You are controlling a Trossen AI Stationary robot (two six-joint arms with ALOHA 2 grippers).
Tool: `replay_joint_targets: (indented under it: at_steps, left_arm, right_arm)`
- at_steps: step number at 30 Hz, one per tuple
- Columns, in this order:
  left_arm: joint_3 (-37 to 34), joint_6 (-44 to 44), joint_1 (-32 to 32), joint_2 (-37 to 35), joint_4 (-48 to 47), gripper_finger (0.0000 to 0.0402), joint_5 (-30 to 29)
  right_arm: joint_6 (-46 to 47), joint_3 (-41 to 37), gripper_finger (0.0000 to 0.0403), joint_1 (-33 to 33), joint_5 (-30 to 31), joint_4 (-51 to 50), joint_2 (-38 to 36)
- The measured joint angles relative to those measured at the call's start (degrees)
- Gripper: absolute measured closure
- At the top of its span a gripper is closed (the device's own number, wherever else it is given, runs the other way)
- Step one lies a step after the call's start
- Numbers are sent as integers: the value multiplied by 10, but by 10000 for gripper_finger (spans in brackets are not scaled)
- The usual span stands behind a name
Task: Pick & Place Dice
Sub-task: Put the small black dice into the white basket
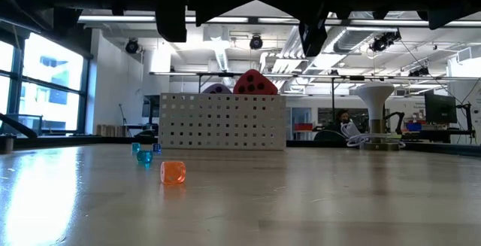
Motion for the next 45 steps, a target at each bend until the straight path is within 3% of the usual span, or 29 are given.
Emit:
replay_joint_targets:
  at_steps: [10,17,21,27,33,35,41,45]
  left_arm:
    - [0,1,0,0,-9,322,0]
    - [0,1,0,0,-17,330,2]
    - [1,-4,0,0,-21,334,5]
    - [2,-76,-3,0,-22,336,-12]
    - [2,-93,-7,-1,-21,336,-38]
    - [2,-92,-12,-1,-19,336,-72]
    - [2,-36,-21,-9,-17,347,-275]
    - [2,-6,-13,-9,-17,348,-339]
  right_arm:
    - [5,0,355,0,8,-2,0]
    - [6,0,345,0,8,-6,0]
    - [1,0,309,0,5,-11,0]
    - [1,0,228,-1,10,-17,1]
    - [15,-2,152,-1,14,-41,2]
    - [17,-2,133,1,11,-59,2]
    - [17,-1,105,9,10,-68,2]
    - [17,-1,104,10,10,-67,2]
